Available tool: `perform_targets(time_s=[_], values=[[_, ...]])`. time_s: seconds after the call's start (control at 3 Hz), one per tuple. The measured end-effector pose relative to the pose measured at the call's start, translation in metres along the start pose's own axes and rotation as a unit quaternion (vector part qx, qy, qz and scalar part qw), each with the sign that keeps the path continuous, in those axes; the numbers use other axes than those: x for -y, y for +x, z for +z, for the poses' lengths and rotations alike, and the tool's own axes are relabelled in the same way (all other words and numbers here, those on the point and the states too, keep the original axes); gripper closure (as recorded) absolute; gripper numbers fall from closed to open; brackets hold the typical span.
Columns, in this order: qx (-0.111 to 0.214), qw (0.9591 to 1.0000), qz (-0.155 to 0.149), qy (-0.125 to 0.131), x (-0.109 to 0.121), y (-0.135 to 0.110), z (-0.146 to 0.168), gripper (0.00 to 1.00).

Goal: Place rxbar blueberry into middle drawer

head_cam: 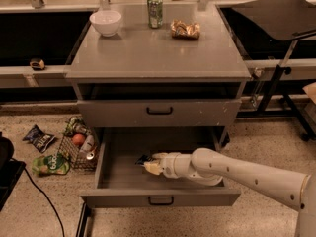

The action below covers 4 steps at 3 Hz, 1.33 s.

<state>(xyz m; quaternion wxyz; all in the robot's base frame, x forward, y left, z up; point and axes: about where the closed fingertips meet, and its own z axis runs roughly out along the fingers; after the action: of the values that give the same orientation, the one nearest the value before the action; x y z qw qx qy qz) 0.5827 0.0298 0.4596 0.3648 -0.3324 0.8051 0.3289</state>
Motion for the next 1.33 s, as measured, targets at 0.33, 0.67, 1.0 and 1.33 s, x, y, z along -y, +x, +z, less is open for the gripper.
perform_targets(time_s=[0.33,0.67,1.0,1.33], values=[[-0.002,0.9998,0.019,0.0,0.018,0.014,0.01,0.82],[-0.007,0.9995,0.029,-0.003,0.031,0.021,0.018,0.59],[-0.015,0.9991,0.037,-0.011,0.04,0.028,0.027,0.35],[-0.024,0.9987,0.042,-0.017,0.046,0.033,0.032,0.12]])
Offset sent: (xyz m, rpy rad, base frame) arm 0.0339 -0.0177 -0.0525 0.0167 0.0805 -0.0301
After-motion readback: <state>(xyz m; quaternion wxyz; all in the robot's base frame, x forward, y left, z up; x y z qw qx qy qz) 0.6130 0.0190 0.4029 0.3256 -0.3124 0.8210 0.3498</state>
